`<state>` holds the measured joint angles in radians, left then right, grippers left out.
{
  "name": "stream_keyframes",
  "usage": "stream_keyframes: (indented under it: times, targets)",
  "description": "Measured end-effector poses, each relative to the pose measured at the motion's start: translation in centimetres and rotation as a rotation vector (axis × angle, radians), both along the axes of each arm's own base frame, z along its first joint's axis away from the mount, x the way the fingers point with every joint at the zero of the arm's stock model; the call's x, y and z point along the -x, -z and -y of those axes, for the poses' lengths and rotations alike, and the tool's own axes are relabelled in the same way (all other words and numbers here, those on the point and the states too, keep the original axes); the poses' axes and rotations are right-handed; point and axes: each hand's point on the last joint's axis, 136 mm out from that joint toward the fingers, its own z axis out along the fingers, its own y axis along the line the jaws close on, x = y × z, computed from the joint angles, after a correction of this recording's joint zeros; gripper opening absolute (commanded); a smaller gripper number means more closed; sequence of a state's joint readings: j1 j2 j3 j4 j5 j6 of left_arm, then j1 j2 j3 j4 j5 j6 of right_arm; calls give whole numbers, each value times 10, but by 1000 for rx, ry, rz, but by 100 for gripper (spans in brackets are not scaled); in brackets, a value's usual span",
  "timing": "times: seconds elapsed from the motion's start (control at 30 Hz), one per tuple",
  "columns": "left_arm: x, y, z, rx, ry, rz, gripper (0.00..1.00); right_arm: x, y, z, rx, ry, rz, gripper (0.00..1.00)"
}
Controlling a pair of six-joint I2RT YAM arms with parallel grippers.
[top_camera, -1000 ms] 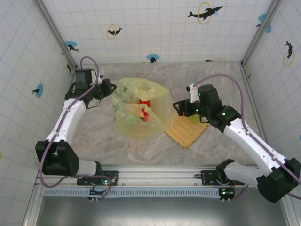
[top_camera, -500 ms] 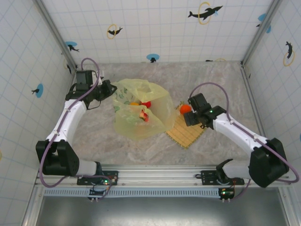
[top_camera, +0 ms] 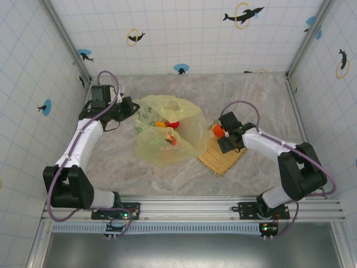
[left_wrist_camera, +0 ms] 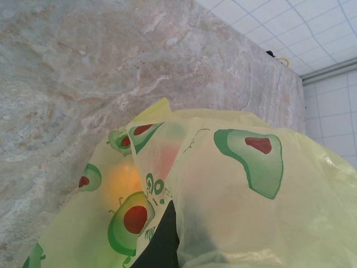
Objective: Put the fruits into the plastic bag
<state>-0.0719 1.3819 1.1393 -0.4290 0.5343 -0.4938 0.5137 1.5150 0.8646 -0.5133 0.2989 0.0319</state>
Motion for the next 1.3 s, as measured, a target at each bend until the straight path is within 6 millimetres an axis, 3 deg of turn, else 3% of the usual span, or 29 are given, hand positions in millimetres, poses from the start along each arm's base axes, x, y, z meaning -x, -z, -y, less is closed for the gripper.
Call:
stream_keyframes:
  times: [0.5, 0.97, 1.3]
  targets:
    - [-2, -2, 0, 1, 0, 11, 0, -13, 14, 0, 17, -20, -14, 78]
    - [0, 2, 1, 3, 4, 3, 0, -24, 11, 0, -3, -20, -1, 86]
    - [0, 3, 1, 5, 6, 2, 0, -27, 12, -8, -77, -28, -13, 74]
